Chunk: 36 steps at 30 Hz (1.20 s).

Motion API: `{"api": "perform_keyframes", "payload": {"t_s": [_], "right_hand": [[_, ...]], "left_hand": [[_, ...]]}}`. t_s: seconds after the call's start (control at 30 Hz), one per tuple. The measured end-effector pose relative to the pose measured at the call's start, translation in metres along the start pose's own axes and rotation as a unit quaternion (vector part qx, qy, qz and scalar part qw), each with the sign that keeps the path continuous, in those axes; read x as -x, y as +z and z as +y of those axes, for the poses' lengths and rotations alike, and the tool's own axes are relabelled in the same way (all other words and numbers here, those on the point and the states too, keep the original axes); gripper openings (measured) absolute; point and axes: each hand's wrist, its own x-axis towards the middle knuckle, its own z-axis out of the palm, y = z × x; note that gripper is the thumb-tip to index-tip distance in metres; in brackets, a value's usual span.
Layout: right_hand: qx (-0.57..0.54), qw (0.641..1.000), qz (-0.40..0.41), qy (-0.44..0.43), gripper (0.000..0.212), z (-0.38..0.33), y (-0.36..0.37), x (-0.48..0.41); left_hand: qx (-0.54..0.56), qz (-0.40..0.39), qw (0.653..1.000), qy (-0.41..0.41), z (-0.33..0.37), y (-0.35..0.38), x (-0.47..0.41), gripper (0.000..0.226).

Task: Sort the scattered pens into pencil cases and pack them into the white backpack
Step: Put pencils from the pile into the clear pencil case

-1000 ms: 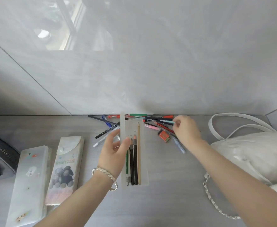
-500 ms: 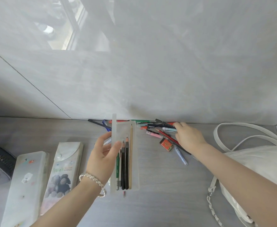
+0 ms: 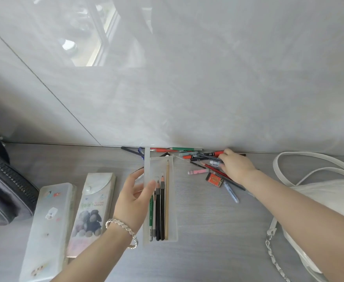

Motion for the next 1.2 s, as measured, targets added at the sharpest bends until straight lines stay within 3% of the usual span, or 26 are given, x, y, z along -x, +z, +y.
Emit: {"api": "perform_keyframes", "payload": {"t_s": [0.13, 0.27, 0.5, 0.63, 0.7, 0.77, 0.87, 0.97, 1.2], "right_hand": [[-0.028, 0.999, 0.033, 0.016, 0.019, -0.001, 0.002, 0.002], [0.024, 0.999, 0.023, -0.006, 0.042, -0.003, -0.003, -0.002], [0.054, 0.998, -0.025, 0.005, 0.025, -0.006, -0.012, -0.006], [-0.002, 0.997, 0.071, -0.008, 0.028, -0.014, -0.020, 0.016], [-0.068, 0.976, 0.184, -0.092, 0.023, -0.028, -0.026, 0.035], [-0.077, 0.930, 0.271, -0.235, 0.017, -0.046, -0.039, 0.054], [-0.010, 0.866, 0.286, -0.410, 0.020, -0.069, -0.048, 0.073], [0.037, 0.841, 0.273, -0.465, 0.023, -0.086, -0.054, 0.081], [0.028, 0.839, 0.210, -0.502, 0.034, -0.099, -0.035, 0.090]], "left_hand": [[0.007, -0.002, 1.000, -0.007, -0.004, -0.005, 0.004, 0.026], [0.013, -0.003, 1.000, -0.011, -0.007, -0.009, 0.004, 0.026], [0.018, 0.000, 1.000, -0.010, -0.006, -0.018, 0.002, 0.025], [0.010, -0.001, 1.000, -0.011, -0.004, -0.021, 0.003, 0.026], [0.005, -0.003, 1.000, -0.006, -0.003, -0.021, 0.005, 0.026], [0.002, -0.006, 1.000, 0.001, -0.001, -0.020, 0.008, 0.023], [-0.001, -0.021, 1.000, 0.014, 0.003, -0.018, 0.015, 0.022], [0.010, -0.036, 0.999, 0.030, 0.006, -0.017, 0.024, 0.022], [0.074, -0.008, 0.996, 0.041, 0.007, -0.023, 0.042, 0.021]]}}
